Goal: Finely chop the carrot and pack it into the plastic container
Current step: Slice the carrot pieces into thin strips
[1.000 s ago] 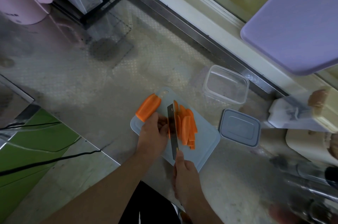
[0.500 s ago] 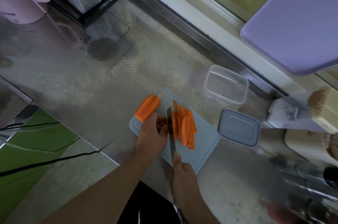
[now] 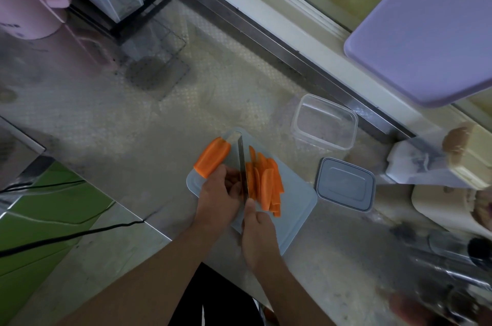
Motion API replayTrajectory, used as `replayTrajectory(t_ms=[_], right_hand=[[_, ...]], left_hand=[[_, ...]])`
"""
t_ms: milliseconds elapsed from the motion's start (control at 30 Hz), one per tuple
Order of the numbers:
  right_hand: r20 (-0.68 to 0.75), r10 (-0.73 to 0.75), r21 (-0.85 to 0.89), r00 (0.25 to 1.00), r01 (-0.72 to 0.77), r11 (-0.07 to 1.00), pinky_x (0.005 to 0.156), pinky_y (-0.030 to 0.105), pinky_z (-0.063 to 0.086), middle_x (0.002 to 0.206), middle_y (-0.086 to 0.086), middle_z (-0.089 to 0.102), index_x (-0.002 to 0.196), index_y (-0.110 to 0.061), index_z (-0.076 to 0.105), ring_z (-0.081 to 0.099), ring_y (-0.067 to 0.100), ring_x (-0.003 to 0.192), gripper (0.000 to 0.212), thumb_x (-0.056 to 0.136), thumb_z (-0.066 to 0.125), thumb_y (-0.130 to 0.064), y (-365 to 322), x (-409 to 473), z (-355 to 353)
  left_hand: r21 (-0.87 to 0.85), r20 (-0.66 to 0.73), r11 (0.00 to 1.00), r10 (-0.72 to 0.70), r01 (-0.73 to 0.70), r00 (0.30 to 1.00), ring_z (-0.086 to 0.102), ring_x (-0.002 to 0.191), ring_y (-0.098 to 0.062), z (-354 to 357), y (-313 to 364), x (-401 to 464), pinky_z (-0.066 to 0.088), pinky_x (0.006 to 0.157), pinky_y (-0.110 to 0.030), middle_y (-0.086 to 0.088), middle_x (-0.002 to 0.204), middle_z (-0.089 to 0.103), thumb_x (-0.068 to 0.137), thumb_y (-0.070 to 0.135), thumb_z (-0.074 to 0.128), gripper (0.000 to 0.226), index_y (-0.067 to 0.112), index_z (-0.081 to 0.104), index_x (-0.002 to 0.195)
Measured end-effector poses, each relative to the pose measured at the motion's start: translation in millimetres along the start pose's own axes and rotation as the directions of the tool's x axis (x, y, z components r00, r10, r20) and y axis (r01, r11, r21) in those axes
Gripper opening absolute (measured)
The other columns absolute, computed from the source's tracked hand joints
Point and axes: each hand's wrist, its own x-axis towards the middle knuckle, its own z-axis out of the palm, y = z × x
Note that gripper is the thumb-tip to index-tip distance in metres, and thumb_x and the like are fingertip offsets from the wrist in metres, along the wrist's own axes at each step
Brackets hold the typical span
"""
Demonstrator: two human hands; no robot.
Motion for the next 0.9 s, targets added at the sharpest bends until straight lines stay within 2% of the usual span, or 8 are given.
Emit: replayTrajectory(t_ms=[100,167,333,500,600,667,767,900], right_hand=[[-0.011,-0.078,0.075,0.997,0.078,0.994,0.055,0.033,0.033,0.056,-0.005,0.037,0.064,-0.021,0.044,0.035,0.014,0.054,0.051,0.104,0.041,-0.053,3,-2,-6],[-0.002,-0.075,0.161,0.997,0.074,0.984,0.047,0.028,0.028,0.055,-0.005,0.034,0.065,-0.021,0.041,0.03,0.012,0.05,0.049,0.105,0.042,-0.05,-1,-3,-12],[0.105,-0.023,0.264,0.994,-0.006,0.965,0.041,0.019,0.021,0.053,-0.002,0.028,0.064,-0.021,0.037,0.022,0.011,0.041,0.053,0.104,0.038,-0.057,-6,-6,-39],[0.216,0.043,0.218,0.975,-0.091,0.972,0.044,0.02,0.016,0.055,0.0,0.023,0.064,-0.023,0.036,0.015,0.014,0.045,0.057,0.1,0.037,-0.067,-2,-7,-57],[0.253,0.045,0.207,0.966,-0.1,0.973,0.044,0.02,0.016,0.054,0.0,0.024,0.063,-0.022,0.037,0.015,0.014,0.045,0.058,0.1,0.036,-0.067,-3,-7,-60],[0.244,0.024,0.175,0.969,-0.068,0.982,0.043,0.02,0.017,0.053,-0.001,0.026,0.062,-0.022,0.037,0.018,0.014,0.044,0.058,0.102,0.037,-0.064,-4,-8,-62],[0.198,-0.048,0.129,0.979,0.022,0.991,0.042,0.02,0.018,0.054,0.0,0.026,0.062,-0.021,0.035,0.019,0.013,0.043,0.057,0.102,0.038,-0.061,-6,-6,-68],[0.131,-0.133,-0.026,0.982,0.138,0.99,0.046,0.026,0.023,0.057,-0.001,0.031,0.066,-0.02,0.038,0.025,0.013,0.047,0.056,0.095,0.043,-0.068,-7,-2,-77]], left_hand=[[-0.005,-0.003,1.0,0.016,-0.016,1.0,0.064,0.085,0.003,1,-1,0,0.048,0.077,-0.014,0.012,0.09,0.07,0.097,0.008,0.065,0.019,0.026,0.062,0.103],[-0.014,-0.008,1.0,0.022,-0.022,1.0,0.064,0.083,0.001,1,-1,-1,0.051,0.079,-0.02,0.012,0.088,0.069,0.097,0.008,0.064,0.02,0.028,0.062,0.101],[-0.041,-0.026,0.999,0.007,-0.008,1.0,0.062,0.081,0.002,5,1,-4,0.046,0.074,-0.016,0.011,0.085,0.067,0.099,0.01,0.062,0.021,0.031,0.062,0.099],[-0.022,-0.014,1.0,0.017,-0.017,1.0,0.062,0.082,0.002,4,6,-6,0.05,0.075,-0.021,0.01,0.089,0.068,0.101,0.016,0.062,0.016,0.032,0.061,0.101],[0.068,-0.019,0.997,0.03,-0.029,0.999,0.063,0.081,-0.002,7,11,-6,0.054,0.077,-0.025,0.01,0.09,0.067,0.098,0.021,0.068,0.011,0.028,0.059,0.101],[0.098,-0.031,0.995,0.033,-0.03,0.999,0.063,0.079,-0.007,8,16,-4,0.055,0.076,-0.029,0.007,0.088,0.065,0.098,0.02,0.066,0.01,0.026,0.058,0.097],[0.035,-0.081,0.999,0.008,-0.005,0.997,0.062,0.077,-0.007,7,25,-1,0.048,0.069,-0.02,0.005,0.087,0.065,0.098,0.017,0.067,0.016,0.027,0.056,0.092],[0.073,-0.065,0.997,0.012,-0.007,0.998,0.062,0.085,-0.003,4,31,1,0.047,0.076,-0.016,0.009,0.09,0.066,0.096,0.007,0.063,0.026,0.031,0.057,0.09]])
